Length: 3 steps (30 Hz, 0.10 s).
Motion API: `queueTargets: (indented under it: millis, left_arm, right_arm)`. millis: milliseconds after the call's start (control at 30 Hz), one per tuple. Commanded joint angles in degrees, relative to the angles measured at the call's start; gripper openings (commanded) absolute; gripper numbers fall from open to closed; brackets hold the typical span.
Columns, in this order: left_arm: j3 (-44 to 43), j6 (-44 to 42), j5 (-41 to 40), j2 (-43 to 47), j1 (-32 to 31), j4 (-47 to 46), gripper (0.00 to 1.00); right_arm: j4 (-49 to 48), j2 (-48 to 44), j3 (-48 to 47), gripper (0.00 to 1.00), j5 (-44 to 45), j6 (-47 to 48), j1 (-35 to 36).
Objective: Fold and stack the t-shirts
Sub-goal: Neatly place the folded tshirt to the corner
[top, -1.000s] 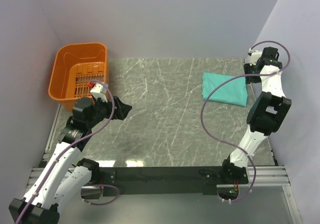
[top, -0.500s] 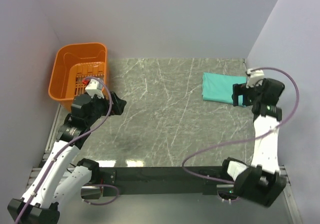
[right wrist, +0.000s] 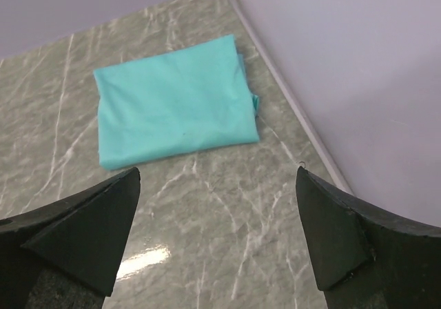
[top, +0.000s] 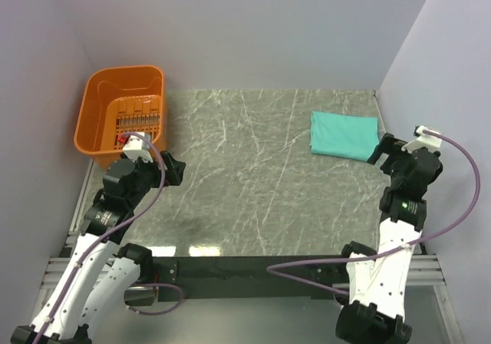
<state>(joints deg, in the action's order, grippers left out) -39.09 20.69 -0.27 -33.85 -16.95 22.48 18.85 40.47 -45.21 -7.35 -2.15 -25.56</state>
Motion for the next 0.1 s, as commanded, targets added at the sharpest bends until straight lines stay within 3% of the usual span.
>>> queueTargets:
  millis: [0,67]
  left_arm:
    - [0.24,-0.74,-1.22,0.27,0.25,-0.77,0.99]
    - [0.33,-0.74,-1.31,0.27,0.25,-0.77,0.99]
  right_arm:
    - [-3.73,-3.89,1.44,1.0,4.19,-0.05,-0.28]
    - [-3.82,-4.87,1.71,1.0,3.67,1.09,-0.28]
